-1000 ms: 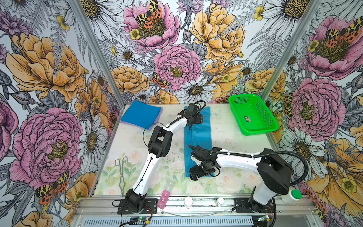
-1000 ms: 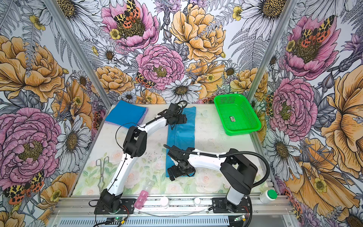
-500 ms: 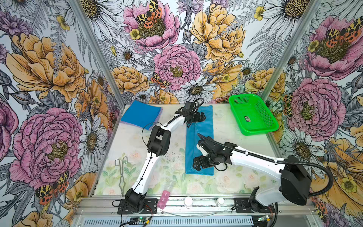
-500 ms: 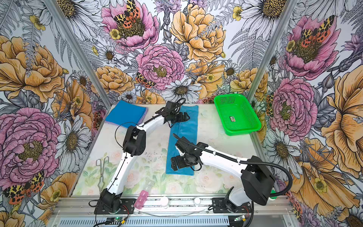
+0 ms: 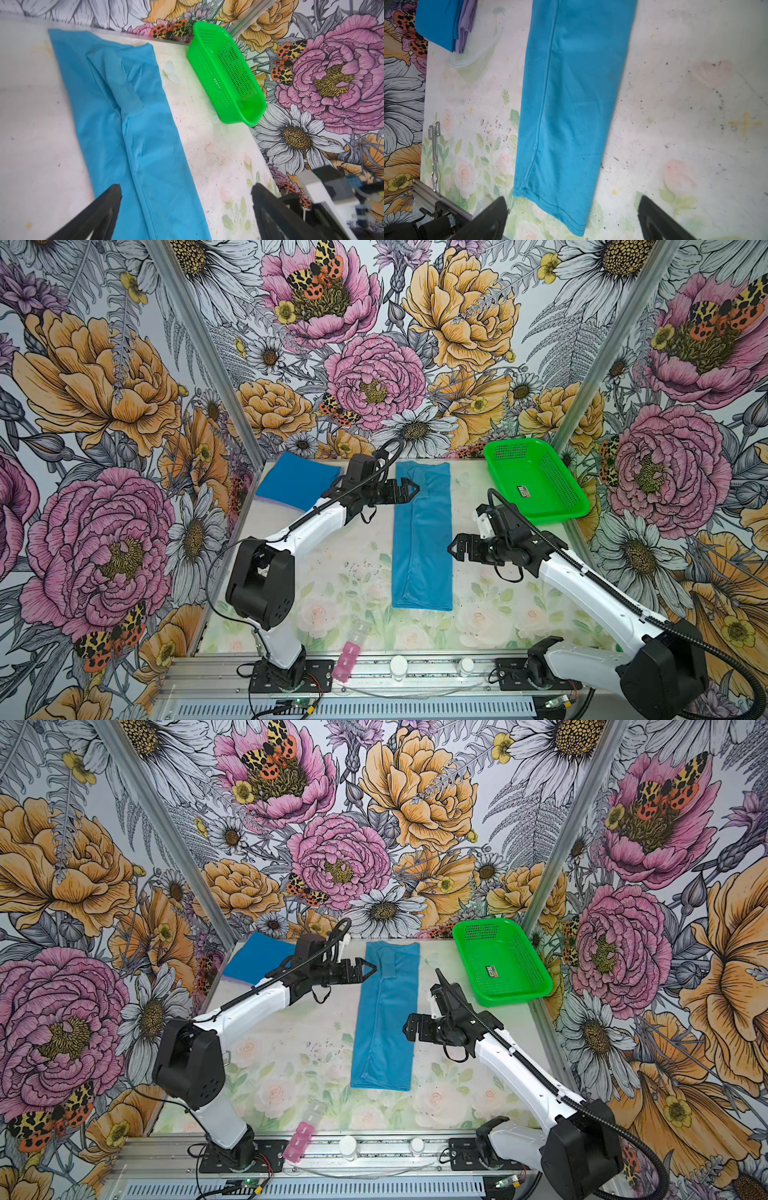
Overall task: Fold and stack the t-shirts
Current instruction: 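Move both grippers to the near end of the strip and grasp its corners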
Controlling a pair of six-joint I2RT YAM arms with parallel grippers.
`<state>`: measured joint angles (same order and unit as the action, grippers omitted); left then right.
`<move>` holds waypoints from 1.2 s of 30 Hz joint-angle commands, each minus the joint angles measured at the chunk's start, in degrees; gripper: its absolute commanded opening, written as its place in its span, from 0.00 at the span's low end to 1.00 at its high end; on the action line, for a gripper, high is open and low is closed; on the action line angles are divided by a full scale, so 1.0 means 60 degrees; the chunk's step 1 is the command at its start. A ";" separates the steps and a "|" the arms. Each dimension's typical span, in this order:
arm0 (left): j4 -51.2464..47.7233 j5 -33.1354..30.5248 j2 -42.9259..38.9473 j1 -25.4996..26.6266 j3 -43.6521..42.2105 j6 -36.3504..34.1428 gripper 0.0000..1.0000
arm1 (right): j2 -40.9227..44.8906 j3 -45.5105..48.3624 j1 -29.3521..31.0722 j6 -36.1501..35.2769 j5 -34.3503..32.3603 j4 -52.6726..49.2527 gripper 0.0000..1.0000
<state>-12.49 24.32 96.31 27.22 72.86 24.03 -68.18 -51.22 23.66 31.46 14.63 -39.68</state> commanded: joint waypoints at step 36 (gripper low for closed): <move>0.0236 -0.2064 -0.1838 0.3653 -0.6646 0.2180 0.34 | -0.0925 0.3090 0.2513 0.0959 0.0359 0.2288 0.44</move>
<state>-8.91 13.17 84.95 48.60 34.79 36.99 -73.38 -33.01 38.24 36.29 17.72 -27.88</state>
